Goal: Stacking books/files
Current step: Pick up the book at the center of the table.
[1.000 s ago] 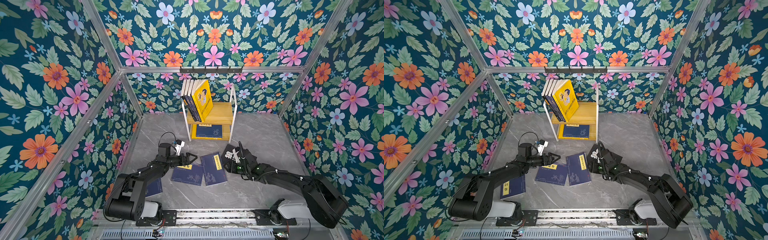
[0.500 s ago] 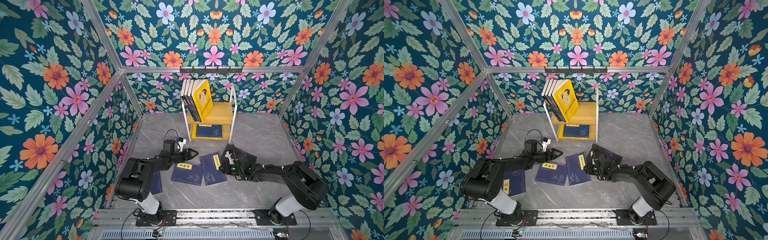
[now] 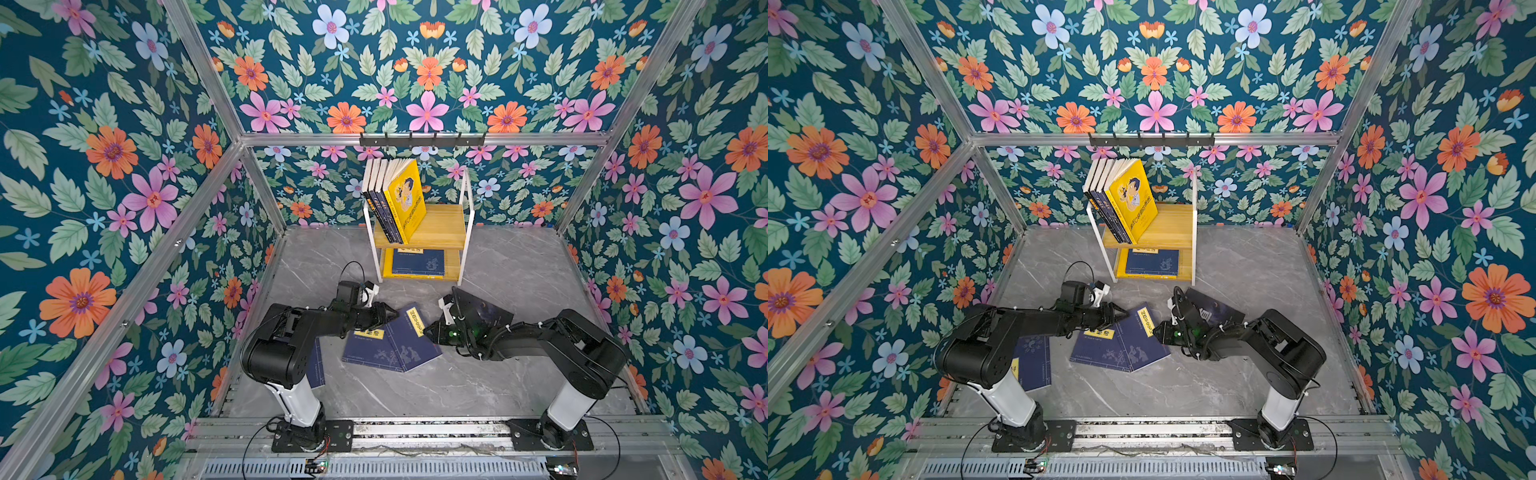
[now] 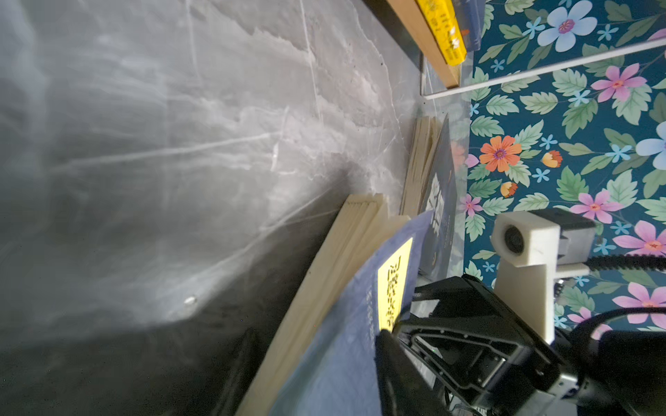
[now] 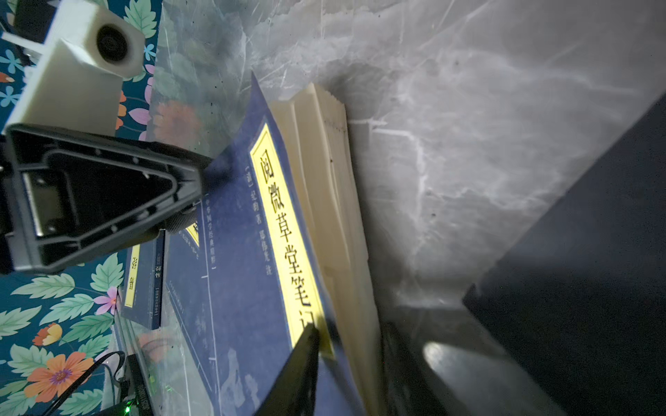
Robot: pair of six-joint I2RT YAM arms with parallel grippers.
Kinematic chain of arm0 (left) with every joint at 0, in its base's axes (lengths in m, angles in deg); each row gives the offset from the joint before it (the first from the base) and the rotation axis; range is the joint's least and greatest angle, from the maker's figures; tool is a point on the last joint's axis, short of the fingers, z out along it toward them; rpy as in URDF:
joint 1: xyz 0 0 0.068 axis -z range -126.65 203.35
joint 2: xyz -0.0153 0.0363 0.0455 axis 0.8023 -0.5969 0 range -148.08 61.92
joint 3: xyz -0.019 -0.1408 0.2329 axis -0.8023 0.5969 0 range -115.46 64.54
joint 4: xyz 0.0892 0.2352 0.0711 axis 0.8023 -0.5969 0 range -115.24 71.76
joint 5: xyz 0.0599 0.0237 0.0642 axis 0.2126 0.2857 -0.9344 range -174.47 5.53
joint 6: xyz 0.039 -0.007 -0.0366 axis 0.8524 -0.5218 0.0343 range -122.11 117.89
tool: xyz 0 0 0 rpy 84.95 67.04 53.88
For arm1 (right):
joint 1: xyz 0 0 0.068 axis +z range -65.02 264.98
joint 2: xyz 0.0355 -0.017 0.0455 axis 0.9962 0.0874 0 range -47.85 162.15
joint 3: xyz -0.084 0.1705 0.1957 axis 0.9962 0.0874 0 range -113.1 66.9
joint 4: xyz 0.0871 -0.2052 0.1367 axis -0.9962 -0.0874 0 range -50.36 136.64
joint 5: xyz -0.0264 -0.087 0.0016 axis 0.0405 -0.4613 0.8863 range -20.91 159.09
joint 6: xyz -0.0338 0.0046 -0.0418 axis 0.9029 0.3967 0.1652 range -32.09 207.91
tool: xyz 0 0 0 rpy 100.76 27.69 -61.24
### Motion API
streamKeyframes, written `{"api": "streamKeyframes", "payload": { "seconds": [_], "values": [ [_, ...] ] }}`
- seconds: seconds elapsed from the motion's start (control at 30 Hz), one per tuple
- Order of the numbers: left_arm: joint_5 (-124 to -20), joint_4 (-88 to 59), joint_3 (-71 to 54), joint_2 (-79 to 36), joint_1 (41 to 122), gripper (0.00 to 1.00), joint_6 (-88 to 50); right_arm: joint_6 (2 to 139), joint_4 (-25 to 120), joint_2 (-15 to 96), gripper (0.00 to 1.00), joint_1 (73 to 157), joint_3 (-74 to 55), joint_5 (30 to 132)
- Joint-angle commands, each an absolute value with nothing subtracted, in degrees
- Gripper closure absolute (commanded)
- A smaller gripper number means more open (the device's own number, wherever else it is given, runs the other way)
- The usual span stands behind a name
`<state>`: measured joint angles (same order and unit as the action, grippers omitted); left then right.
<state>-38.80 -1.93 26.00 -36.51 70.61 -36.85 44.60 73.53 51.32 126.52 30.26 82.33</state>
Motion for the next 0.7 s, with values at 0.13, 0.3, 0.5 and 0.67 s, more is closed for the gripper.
{"api": "streamKeyframes", "payload": {
  "seconds": [0.13, 0.3, 0.5, 0.67],
  "values": [
    [-37.99, -1.27, 25.81, -32.61, 70.69, 0.85, -40.60, 43.73, 65.92, 52.57, 0.68, 127.35, 29.55, 81.08],
    [-39.02, -2.49, 26.50, -27.55, 70.66, 1.00, -39.53, 46.67, 59.64, 47.99, 0.61, 127.85, 27.97, 77.03],
    [-39.73, -2.51, 28.06, -22.13, 68.97, 1.00, -40.26, 52.97, 43.60, 39.05, 0.47, 130.28, 22.29, 67.55],
    [-40.47, -0.93, 30.08, -17.75, 66.64, 1.00, -42.89, 58.92, 32.49, 35.70, 0.41, 134.08, 15.47, 58.71]
  ]
}}
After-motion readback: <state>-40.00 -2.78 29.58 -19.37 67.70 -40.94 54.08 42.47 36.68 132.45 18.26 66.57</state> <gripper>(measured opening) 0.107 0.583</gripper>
